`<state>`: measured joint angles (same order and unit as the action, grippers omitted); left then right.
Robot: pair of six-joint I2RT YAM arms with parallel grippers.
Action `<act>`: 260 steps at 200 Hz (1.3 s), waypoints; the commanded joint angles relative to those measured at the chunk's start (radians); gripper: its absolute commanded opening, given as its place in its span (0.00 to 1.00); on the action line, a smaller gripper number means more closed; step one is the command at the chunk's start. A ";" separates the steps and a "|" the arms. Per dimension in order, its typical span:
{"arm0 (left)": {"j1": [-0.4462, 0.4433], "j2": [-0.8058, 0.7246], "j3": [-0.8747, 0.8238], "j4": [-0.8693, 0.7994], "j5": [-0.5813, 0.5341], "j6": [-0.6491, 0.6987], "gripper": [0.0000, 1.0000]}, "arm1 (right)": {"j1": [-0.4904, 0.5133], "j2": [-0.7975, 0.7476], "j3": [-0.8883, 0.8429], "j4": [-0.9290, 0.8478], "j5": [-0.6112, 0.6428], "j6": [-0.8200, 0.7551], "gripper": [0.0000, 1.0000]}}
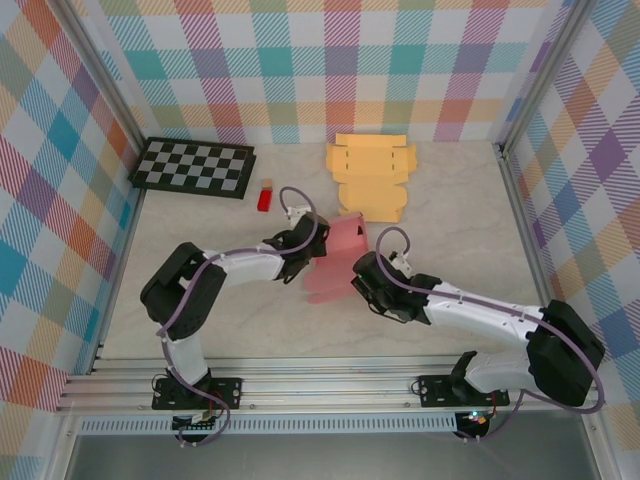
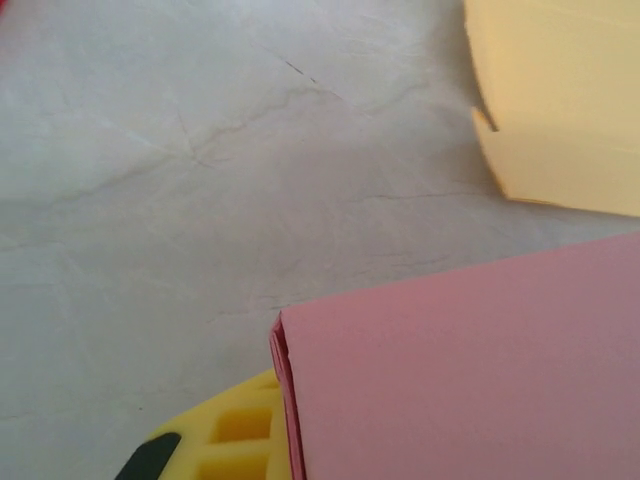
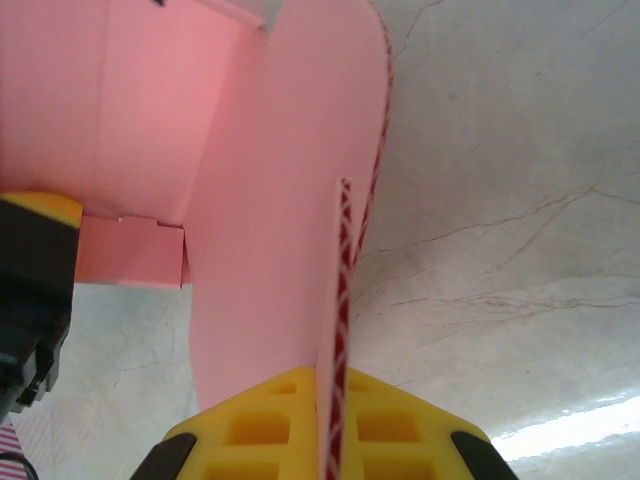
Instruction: Fold the paper box
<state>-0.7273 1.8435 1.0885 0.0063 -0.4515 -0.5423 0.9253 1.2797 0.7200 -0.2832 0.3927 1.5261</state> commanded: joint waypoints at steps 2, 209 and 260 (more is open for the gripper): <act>-0.036 0.059 0.072 -0.242 -0.305 -0.027 0.00 | 0.050 0.046 0.070 -0.033 -0.040 -0.041 0.00; 0.016 -0.159 -0.379 0.669 0.072 0.609 0.00 | -0.253 -0.363 0.081 -0.218 -0.122 -0.784 0.75; 0.016 -0.114 -0.450 0.872 0.109 0.709 0.00 | -0.315 0.049 0.330 -0.095 -0.358 -0.949 0.63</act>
<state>-0.7174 1.7061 0.6724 0.6865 -0.3840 0.0719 0.6155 1.2125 0.9916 -0.4541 0.1619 0.7078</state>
